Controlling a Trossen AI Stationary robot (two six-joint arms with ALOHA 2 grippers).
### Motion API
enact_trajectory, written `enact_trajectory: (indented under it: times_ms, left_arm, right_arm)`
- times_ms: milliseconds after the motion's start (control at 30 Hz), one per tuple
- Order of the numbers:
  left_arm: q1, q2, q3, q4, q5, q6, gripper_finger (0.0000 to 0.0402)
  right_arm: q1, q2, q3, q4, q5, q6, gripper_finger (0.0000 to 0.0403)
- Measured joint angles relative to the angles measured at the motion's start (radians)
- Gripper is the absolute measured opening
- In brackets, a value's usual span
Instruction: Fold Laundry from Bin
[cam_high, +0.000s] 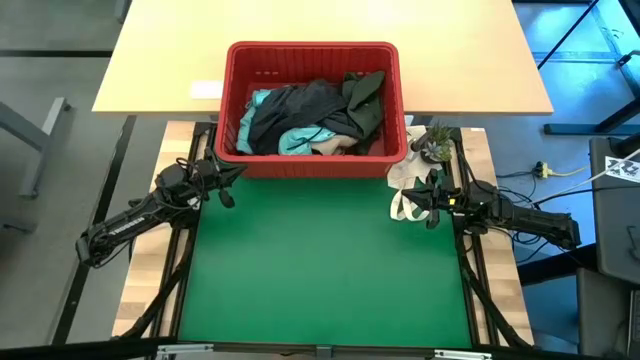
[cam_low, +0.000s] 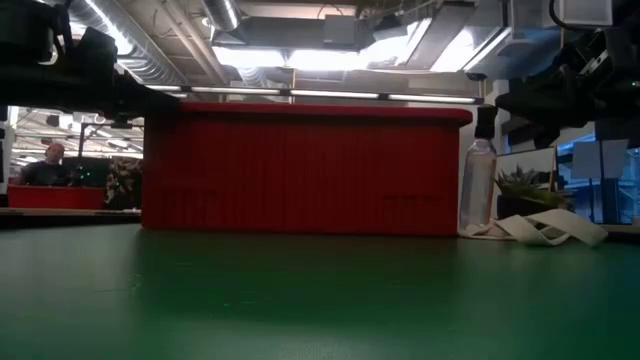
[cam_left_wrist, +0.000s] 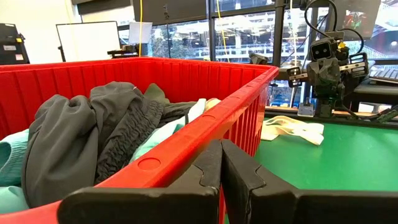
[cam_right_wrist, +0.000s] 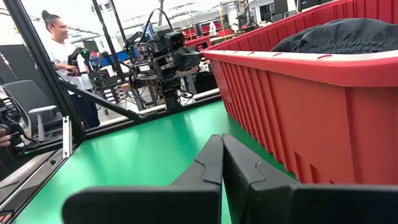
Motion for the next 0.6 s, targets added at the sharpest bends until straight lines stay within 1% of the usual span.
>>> enact_trajectory:
  times_ms: [100,333,467,533,600]
  left_arm:
    - [0.000,0.000,0.000,0.000,0.000,0.000,0.0000]
    - [0.000,0.000,0.000,0.004,0.003,0.000,0.0000]
    - [0.000,0.000,0.000,0.004,0.047,-0.008,0.0001]
    - [0.000,0.000,0.000,0.007,0.072,-0.053,0.0010]
    - [0.000,0.000,0.000,0.016,0.077,-0.110,0.0029]
  right_arm:
    - [0.000,0.000,0.000,0.000,0.001,-0.008,0.0001]
    - [0.000,0.000,0.000,-0.002,0.043,-0.018,0.0001]
    - [0.000,0.000,0.000,-0.001,0.041,-0.018,0.0001]
    - [0.000,0.000,0.000,-0.001,0.041,-0.018,0.0001]
    - [0.000,0.000,0.000,-0.001,0.041,-0.018,0.0001]
